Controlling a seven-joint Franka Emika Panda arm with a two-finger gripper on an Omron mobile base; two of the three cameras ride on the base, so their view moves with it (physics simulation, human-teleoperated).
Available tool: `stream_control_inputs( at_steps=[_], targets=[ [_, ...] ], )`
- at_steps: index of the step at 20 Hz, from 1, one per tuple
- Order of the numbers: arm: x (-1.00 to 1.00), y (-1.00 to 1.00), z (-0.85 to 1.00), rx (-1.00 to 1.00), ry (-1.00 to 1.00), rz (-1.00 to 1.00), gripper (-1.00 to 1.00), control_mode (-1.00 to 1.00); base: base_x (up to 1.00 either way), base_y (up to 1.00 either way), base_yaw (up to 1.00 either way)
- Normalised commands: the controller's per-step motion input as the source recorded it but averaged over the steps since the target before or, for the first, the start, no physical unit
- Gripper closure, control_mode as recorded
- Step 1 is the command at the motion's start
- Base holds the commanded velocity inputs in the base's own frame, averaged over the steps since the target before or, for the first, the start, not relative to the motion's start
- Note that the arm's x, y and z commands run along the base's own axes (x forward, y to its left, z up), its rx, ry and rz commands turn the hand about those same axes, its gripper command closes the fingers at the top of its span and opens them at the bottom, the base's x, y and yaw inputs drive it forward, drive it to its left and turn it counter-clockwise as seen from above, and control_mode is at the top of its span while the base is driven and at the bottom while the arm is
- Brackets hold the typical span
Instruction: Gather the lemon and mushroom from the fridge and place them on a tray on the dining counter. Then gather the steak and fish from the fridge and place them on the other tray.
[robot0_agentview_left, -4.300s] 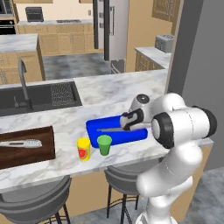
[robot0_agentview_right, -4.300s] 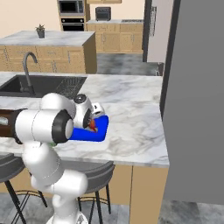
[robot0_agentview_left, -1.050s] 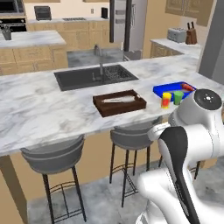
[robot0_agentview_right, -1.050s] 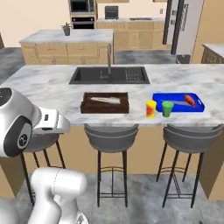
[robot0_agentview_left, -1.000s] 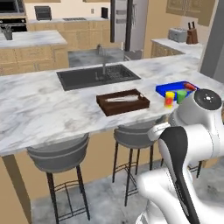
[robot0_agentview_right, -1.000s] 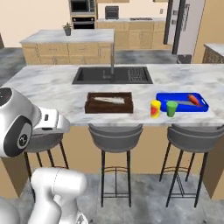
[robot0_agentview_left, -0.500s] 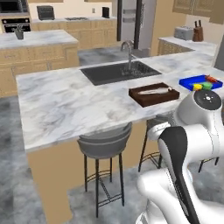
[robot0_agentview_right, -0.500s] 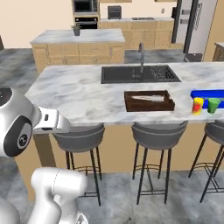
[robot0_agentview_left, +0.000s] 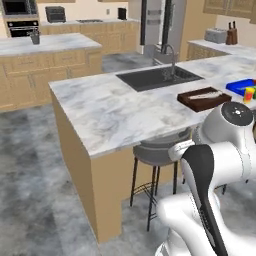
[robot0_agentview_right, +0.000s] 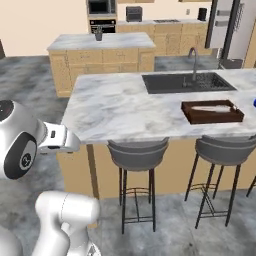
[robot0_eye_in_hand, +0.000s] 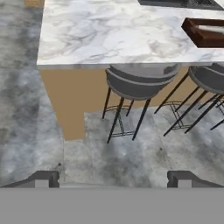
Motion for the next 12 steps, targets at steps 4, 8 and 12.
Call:
stream_control_inputs(
  at_steps=[4,8,12],
  targets=[
    [0.00,0.00,0.00,0.00,0.00,0.00,-1.00,1.00,0.00,1.00,-0.13],
    [0.00,0.00,0.00,0.00,0.00,0.00,-1.00,1.00,0.02,1.00,-0.15],
    [0.00,0.00,0.00,0.00,0.00,0.00,-1.00,1.00,0.11,1.00,-0.16]
  ],
)
